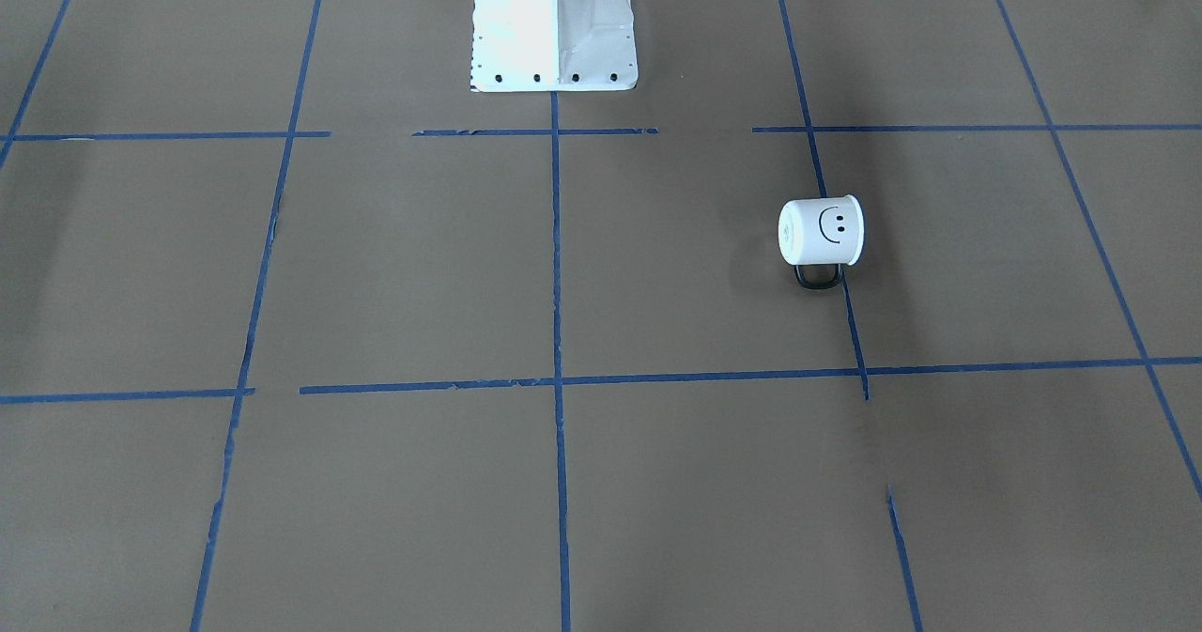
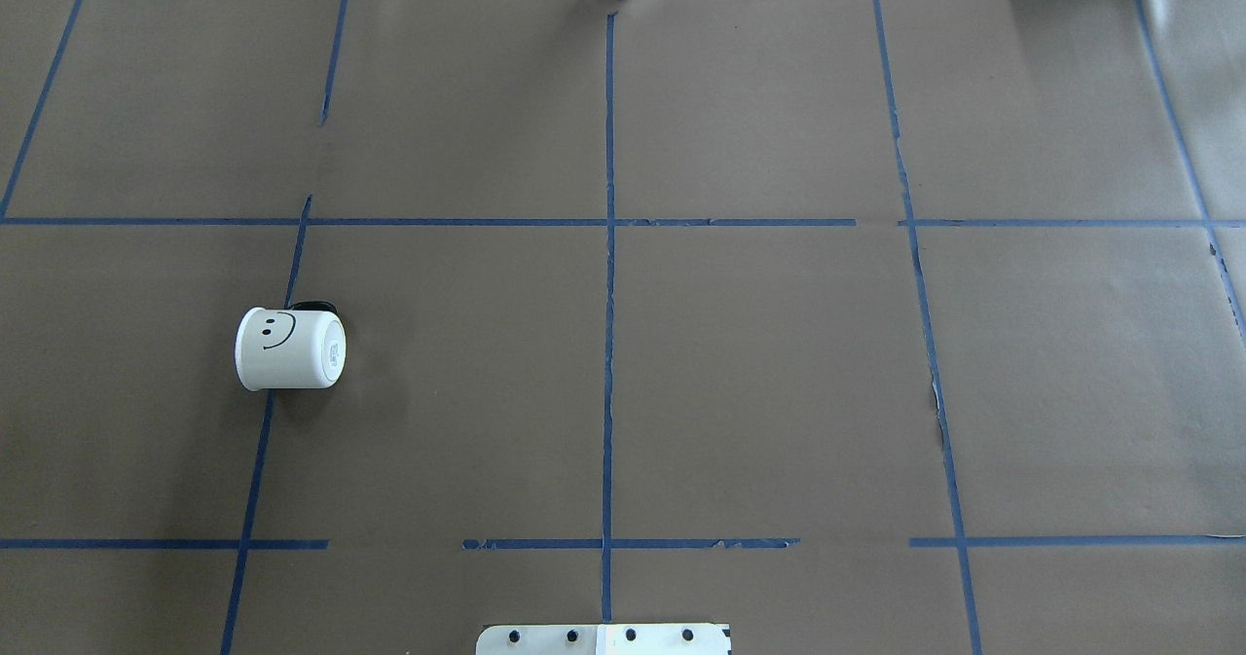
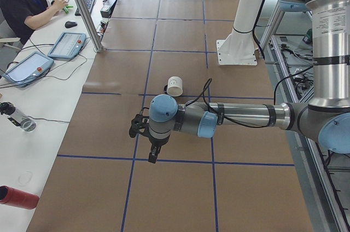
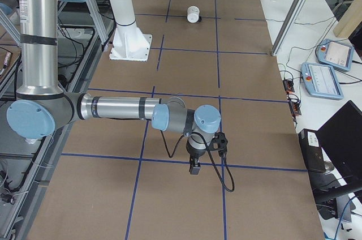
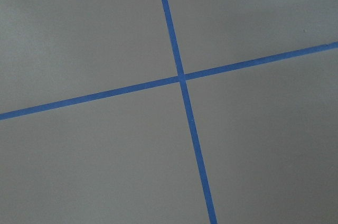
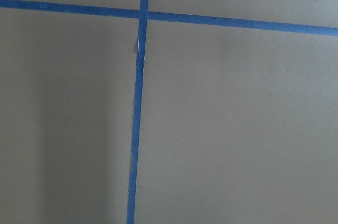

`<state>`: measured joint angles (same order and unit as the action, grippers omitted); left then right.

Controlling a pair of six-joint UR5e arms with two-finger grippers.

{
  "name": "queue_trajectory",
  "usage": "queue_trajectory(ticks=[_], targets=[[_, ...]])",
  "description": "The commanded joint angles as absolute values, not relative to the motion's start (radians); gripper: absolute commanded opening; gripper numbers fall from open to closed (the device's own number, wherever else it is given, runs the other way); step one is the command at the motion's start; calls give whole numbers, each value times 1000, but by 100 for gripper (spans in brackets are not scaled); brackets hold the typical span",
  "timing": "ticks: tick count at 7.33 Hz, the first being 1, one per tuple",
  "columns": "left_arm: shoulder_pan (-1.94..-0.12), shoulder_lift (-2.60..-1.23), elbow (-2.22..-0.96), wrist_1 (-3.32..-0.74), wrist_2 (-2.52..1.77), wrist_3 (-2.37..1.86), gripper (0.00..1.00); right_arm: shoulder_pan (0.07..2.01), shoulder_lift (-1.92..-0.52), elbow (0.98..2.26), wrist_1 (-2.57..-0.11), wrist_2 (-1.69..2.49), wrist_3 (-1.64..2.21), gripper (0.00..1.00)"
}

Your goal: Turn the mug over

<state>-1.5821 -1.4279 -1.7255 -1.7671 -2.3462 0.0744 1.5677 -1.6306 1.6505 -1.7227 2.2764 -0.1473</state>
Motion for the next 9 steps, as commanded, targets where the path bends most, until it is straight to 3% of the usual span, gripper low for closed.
queue_trajectory(ticks=[1, 9], targets=[[-1582, -1428, -1730, -1769, -2347, 74, 100, 1568, -1631, 1651, -1723, 2276, -147, 100], [-1577, -1492, -1690, -2063, -2327, 63, 100, 1568, -1631, 1651, -1723, 2276, -147, 100]])
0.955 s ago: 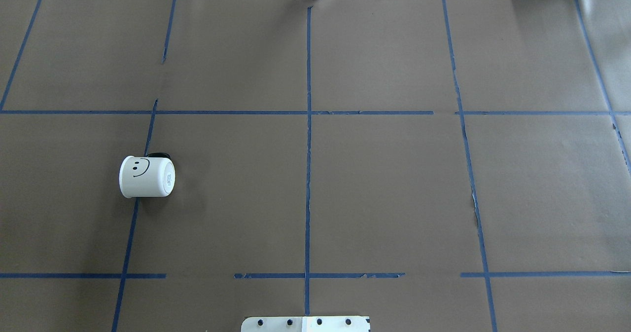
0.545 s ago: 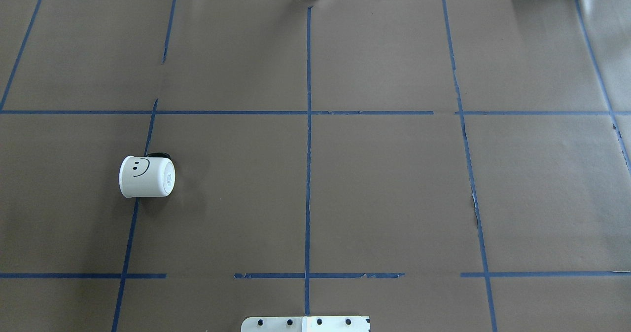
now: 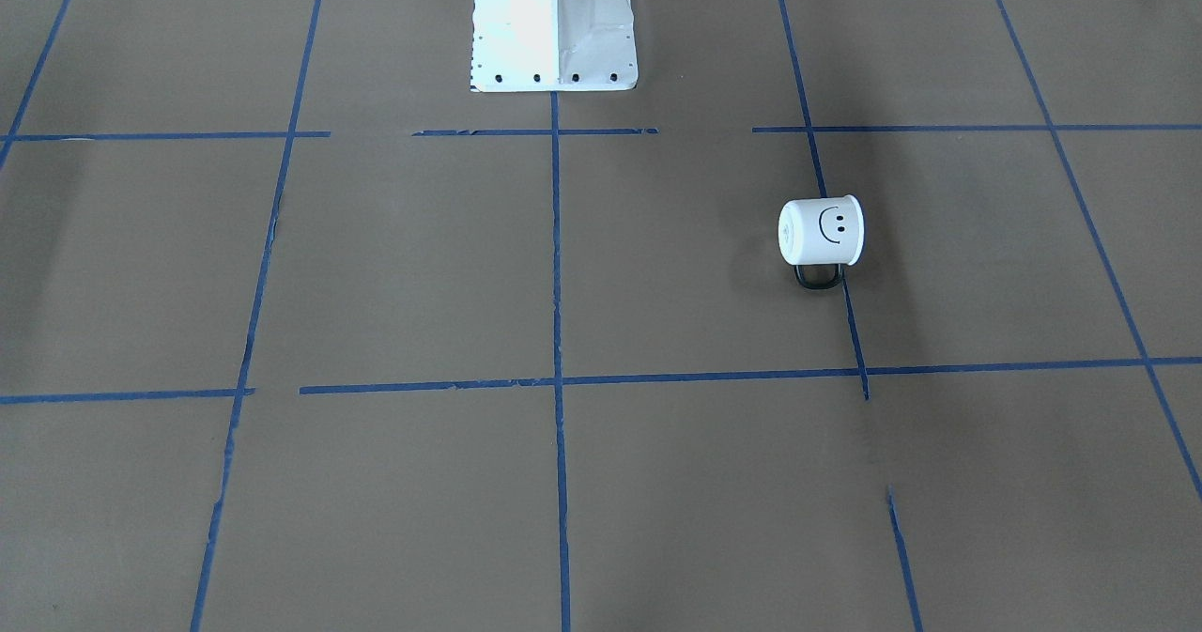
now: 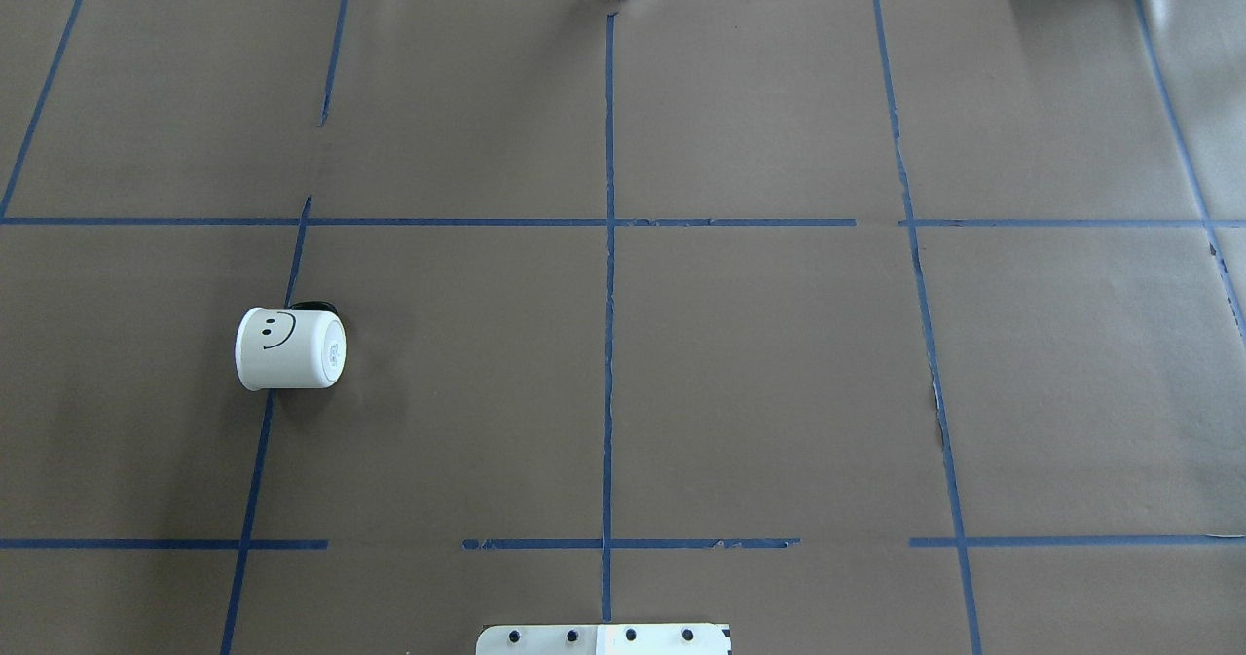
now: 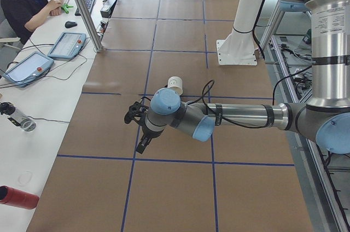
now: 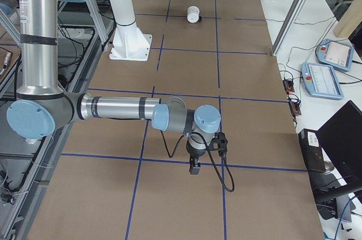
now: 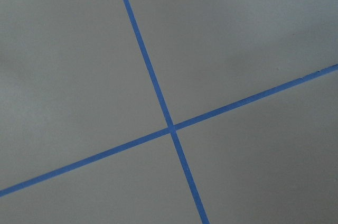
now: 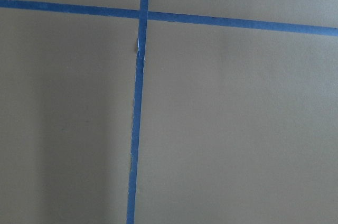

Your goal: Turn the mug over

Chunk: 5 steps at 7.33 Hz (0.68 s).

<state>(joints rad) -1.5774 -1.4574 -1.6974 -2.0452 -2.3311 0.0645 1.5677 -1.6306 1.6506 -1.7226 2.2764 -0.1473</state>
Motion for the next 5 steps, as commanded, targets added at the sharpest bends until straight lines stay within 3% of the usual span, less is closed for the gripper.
queue_trajectory(ticks=[1, 5], targets=[[-1578, -1500, -1693, -2136, -2330, 66, 100, 1568, -1631, 1651, -1723, 2276, -147, 100], [-1492, -1461, -1625, -2538, -2389, -307, 100, 1568, -1631, 1649, -1723, 2276, -147, 100]])
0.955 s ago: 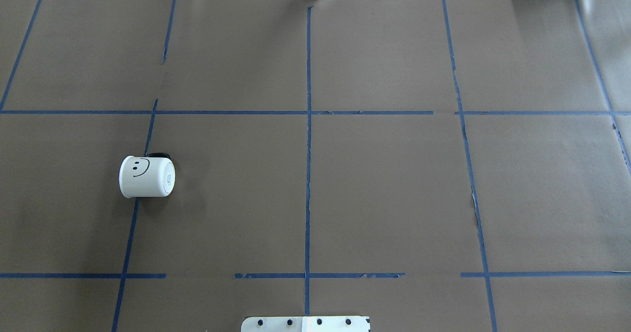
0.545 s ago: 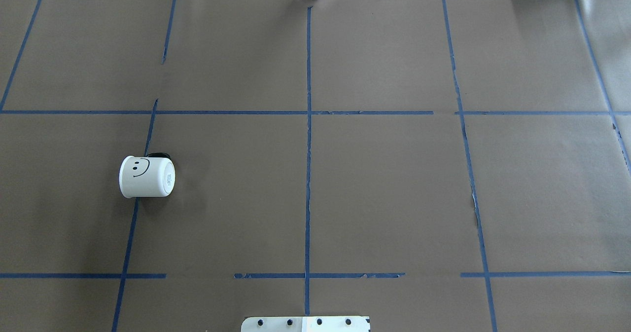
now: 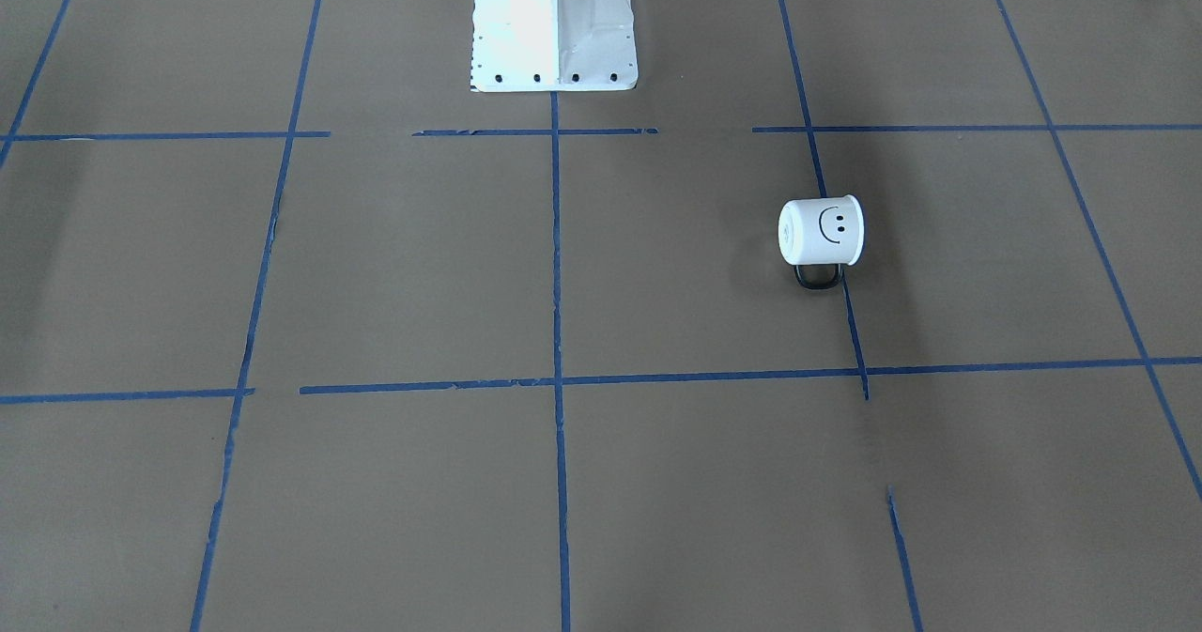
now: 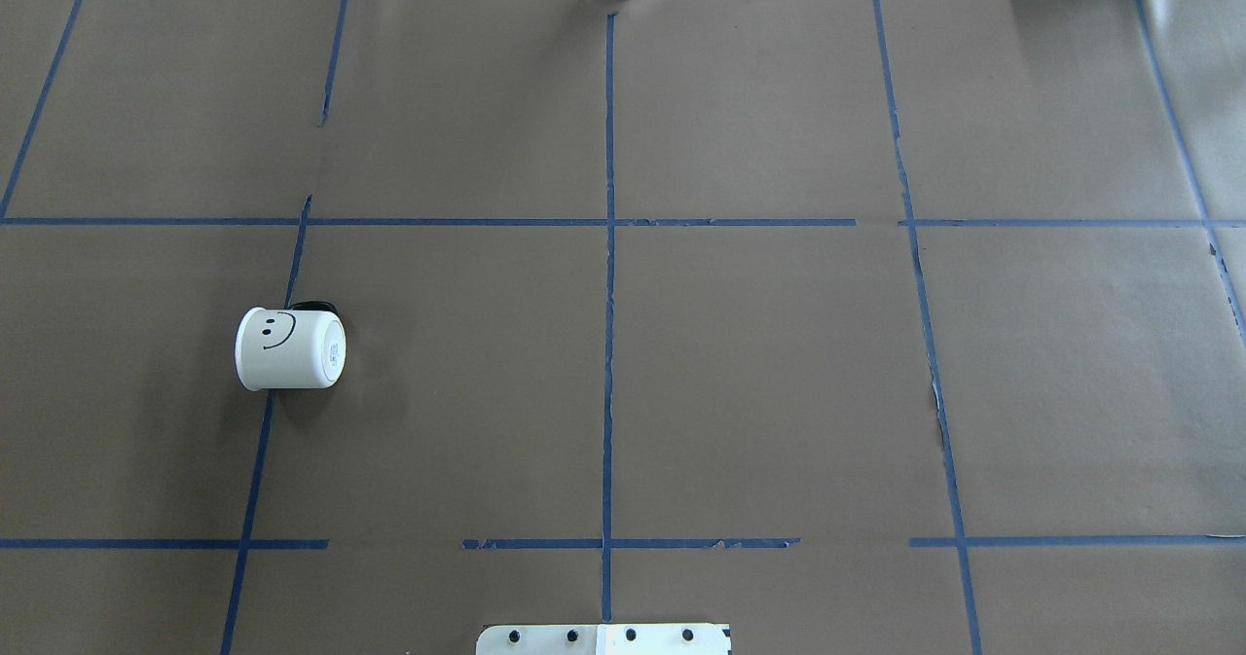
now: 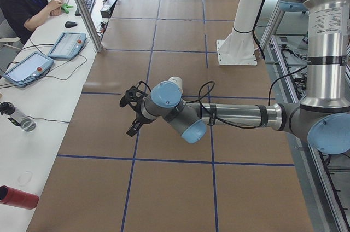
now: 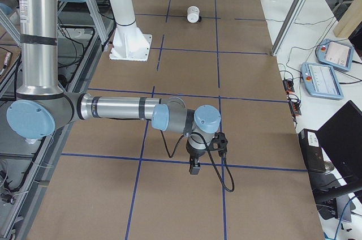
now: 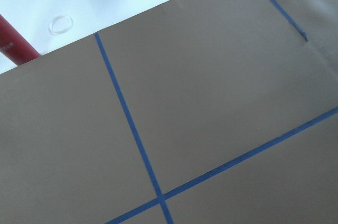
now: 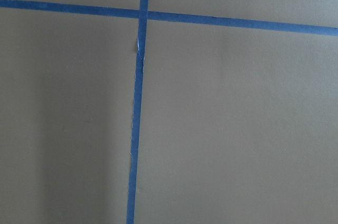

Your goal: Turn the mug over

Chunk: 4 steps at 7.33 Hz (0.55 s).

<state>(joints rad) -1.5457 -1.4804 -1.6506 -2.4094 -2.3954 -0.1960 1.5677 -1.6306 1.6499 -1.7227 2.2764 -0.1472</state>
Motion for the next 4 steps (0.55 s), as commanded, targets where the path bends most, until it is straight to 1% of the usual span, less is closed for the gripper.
queue_trajectory(ticks=[1, 2, 4], targets=[[-1412, -1459, -1621, -2633, -2302, -486, 100, 1568, -1631, 1651, -1723, 2276, -147, 100], [-1297, -1459, -1602, -2754, -2210, -676, 100, 1568, -1631, 1651, -1723, 2276, -147, 100], [-1170, -1457, -1519, -3060, -2200, -1055, 100, 1568, -1631, 1651, -1723, 2276, -147, 100]])
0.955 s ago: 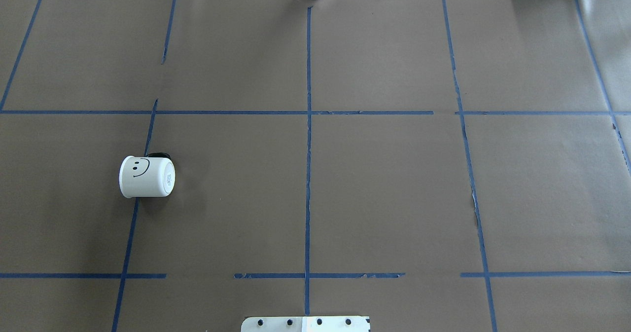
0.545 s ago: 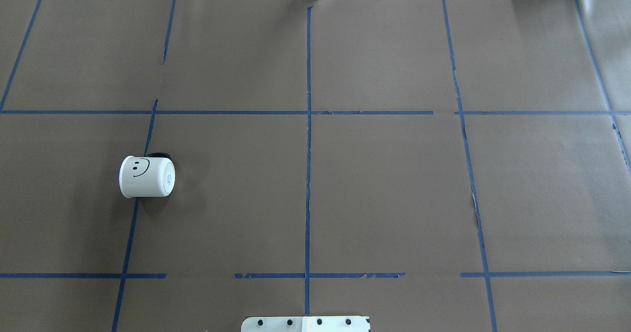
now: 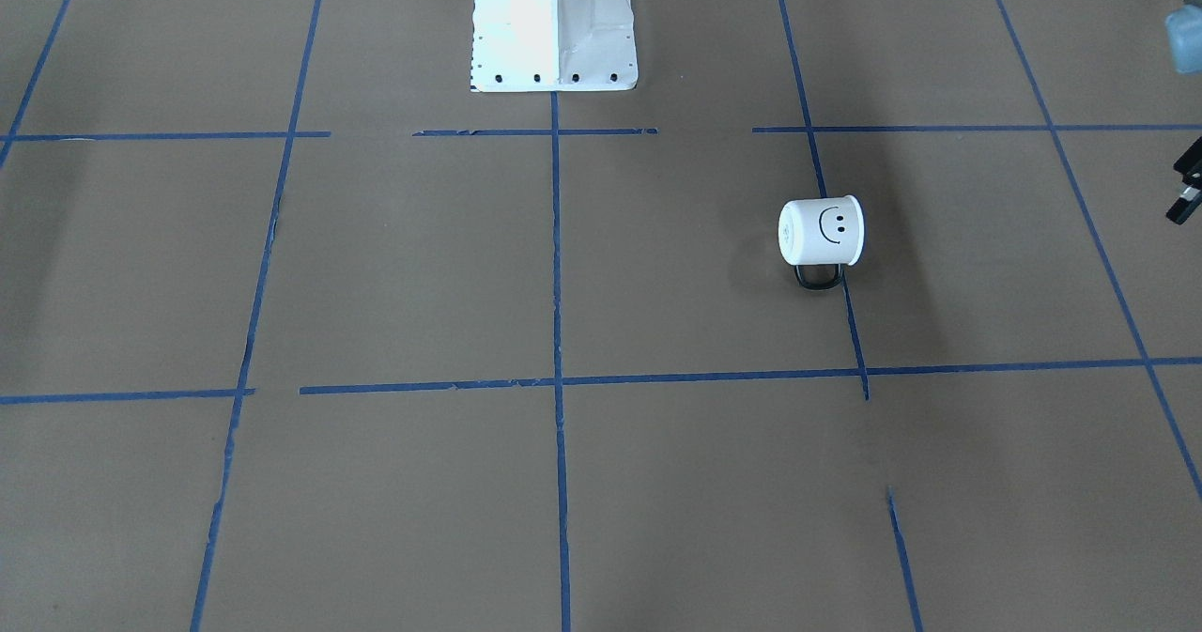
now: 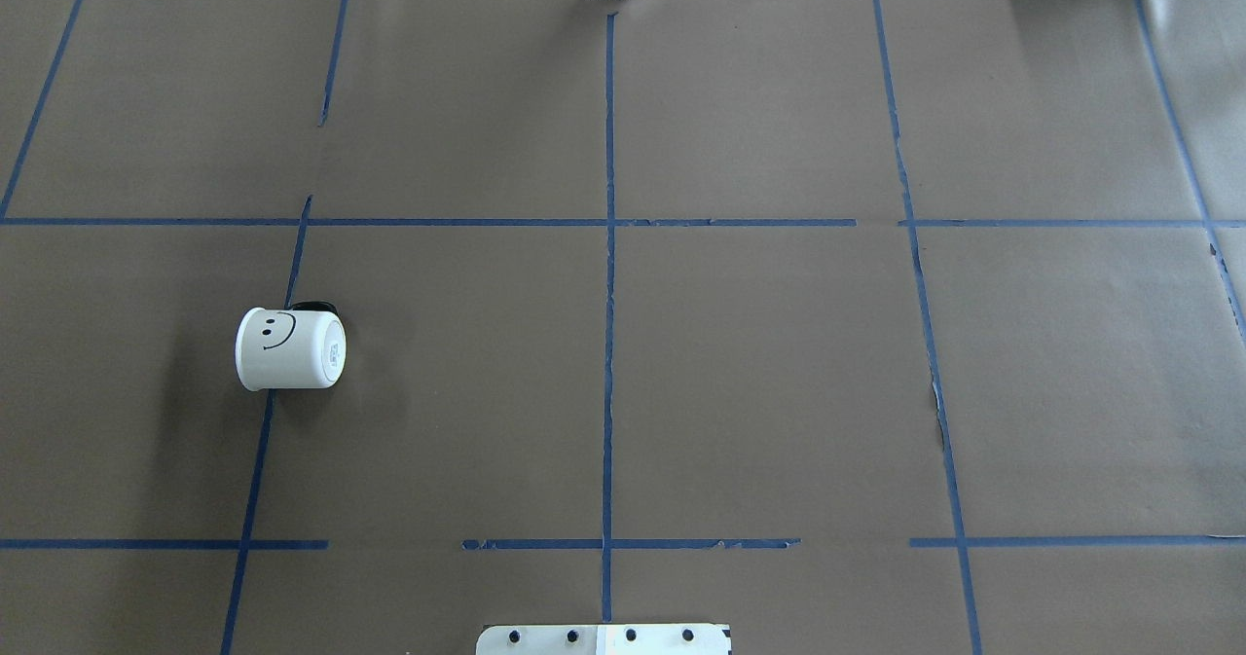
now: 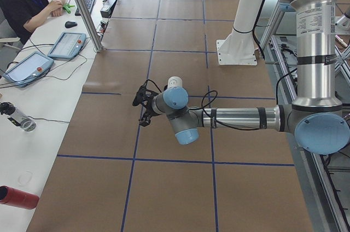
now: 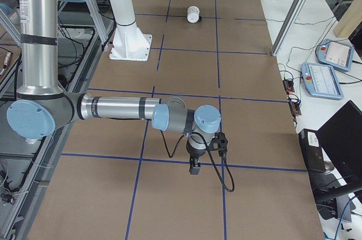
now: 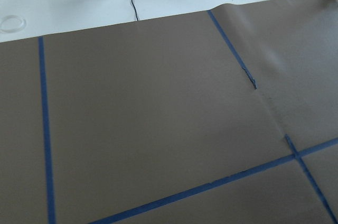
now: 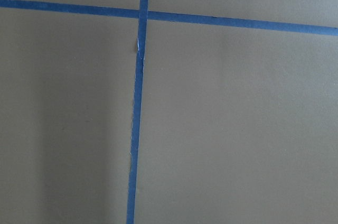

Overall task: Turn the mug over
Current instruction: 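Move the left gripper to the sideways white mug's base and close on it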

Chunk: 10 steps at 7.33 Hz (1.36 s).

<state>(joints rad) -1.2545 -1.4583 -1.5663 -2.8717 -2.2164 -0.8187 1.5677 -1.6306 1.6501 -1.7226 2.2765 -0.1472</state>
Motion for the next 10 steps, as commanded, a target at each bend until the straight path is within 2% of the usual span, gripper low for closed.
queue_trajectory(ticks=[1, 3, 5, 7, 9, 10], targets=[[-1105, -1459, -1503, -3203, -2195, -1286, 100, 1568, -1631, 1651, -1723, 2276, -147, 100], [-1036, -1466, -1503, -3350, -2174, -1469, 100, 1568, -1631, 1651, -1723, 2276, -147, 100], [-868, -1515, -1477, -3453, -1978, -1584, 100, 1568, -1631, 1651, -1723, 2275, -147, 100], [-813, -1546, -1457, -3473, -1965, -1675, 97, 1568, -1631, 1651, -1723, 2276, -147, 100], [-790, -1577, -1332, -3595, -1933, -1675, 95, 1568, -1631, 1651, -1723, 2275, -147, 100], [-747, -1588, -1324, -3600, -1907, -1678, 89, 1568, -1631, 1651, -1723, 2276, -147, 100]])
